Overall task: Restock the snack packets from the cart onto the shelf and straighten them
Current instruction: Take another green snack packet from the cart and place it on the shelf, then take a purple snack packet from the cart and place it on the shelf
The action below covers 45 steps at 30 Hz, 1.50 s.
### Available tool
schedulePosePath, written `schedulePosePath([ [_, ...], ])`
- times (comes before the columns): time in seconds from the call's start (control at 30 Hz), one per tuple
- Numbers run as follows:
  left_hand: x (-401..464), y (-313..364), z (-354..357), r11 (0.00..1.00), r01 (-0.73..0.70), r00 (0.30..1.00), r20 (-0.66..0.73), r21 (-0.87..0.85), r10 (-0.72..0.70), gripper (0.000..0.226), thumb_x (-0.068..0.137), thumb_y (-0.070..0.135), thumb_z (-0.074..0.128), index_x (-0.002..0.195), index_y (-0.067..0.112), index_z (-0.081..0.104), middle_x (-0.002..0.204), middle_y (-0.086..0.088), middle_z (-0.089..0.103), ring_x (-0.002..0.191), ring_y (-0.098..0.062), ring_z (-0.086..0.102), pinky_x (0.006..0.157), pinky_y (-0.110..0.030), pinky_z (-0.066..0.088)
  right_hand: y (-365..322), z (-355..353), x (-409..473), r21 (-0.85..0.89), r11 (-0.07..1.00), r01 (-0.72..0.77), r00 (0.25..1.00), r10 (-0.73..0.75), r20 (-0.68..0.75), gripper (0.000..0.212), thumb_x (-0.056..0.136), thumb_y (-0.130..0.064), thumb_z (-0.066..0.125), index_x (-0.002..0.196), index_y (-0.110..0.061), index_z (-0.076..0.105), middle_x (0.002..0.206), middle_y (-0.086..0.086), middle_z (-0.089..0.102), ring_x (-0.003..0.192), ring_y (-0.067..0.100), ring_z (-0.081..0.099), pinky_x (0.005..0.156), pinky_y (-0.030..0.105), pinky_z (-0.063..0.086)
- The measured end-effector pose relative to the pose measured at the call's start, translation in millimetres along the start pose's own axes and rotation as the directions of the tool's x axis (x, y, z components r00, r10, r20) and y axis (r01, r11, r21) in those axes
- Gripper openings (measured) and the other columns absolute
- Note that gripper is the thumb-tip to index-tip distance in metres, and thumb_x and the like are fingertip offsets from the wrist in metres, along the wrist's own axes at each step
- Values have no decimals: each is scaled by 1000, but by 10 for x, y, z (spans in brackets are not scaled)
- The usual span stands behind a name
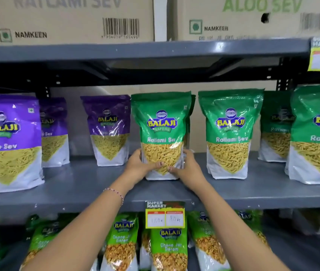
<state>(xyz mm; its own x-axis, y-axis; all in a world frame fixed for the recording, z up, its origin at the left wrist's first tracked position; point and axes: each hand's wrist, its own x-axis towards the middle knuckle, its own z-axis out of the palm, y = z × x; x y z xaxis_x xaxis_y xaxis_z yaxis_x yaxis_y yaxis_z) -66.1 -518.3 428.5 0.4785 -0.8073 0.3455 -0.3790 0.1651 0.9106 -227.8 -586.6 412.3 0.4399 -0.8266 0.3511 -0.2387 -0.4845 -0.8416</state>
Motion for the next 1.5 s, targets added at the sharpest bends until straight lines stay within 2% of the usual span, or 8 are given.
schedulePosePath([
  [0.23,-857,101,-672,954,11,998,-48,-298,-27,38,88,8,64,125,8,55,120,-9,67,108,-24,66,100,-40,50,-249,143,-541,189,905,382,904,-324,-279,45,80,-26,73,119,-26,51,124,6,60,112,13,57,99,27,48],
  [0.4,-2162,-866,-1718,912,308,938,-74,-270,-339,21,90,6,60,110,9,64,103,-11,75,84,-25,73,80,-39,61,-435,1269,-1415,398,823,405,847,-502,174,13,92,-7,65,104,-12,66,95,-2,70,88,-3,63,82,8,47],
  [0.53,-3668,-1928,-2506,717,668,665,-273,-197,-695,39,85,15,70,120,3,60,107,-8,68,84,-1,70,79,-21,57,-75,2725,-2106,279,932,230,564,-362,742,29,86,-3,69,90,-32,70,87,-17,73,86,-2,67,81,18,52],
  [0.63,-4842,-2695,-2770,469,875,376,-441,-119,-815,97,44,66,83,117,6,62,117,-14,67,108,-23,67,99,-38,51,374,3631,-2565,145,966,216,326,-211,921,20,84,1,68,98,-13,73,93,1,72,92,18,68,89,36,54],
  [0.8,-6112,-3244,-2643,81,993,29,-497,-83,-867,98,57,53,85,132,3,48,128,-12,61,116,-29,60,96,-31,47,778,4824,-3447,21,955,296,-21,-15,1000,23,84,4,67,104,-6,70,105,10,70,96,13,60,91,33,52],
  [1.23,-5749,-3325,-2946,21,1000,15,-471,-8,-882,38,82,25,53,90,-9,68,94,-36,68,92,-44,68,73,-39,50,1231,5573,-4517,-88,799,594,-352,357,865,63,74,-8,82,131,-9,55,131,16,62,115,31,62,97,35,51],
  [1.4,-5281,-2951,-3225,399,810,209,-424,-429,-881,24,83,29,64,82,5,69,71,-12,72,66,-24,73,67,-27,58,1037,5384,-4357,-122,915,386,-394,283,875,79,60,-16,93,130,-13,56,103,-3,62,100,16,60,69,14,41],
  [1.5,-4877,-2526,-3331,405,605,74,-458,-686,-886,7,89,1,55,82,2,57,69,-13,65,45,-14,68,55,-27,61,797,5234,-4066,-128,989,76,-315,146,938,57,65,-1,88,115,-7,61,84,-13,63,74,-10,63,64,2,47],
])
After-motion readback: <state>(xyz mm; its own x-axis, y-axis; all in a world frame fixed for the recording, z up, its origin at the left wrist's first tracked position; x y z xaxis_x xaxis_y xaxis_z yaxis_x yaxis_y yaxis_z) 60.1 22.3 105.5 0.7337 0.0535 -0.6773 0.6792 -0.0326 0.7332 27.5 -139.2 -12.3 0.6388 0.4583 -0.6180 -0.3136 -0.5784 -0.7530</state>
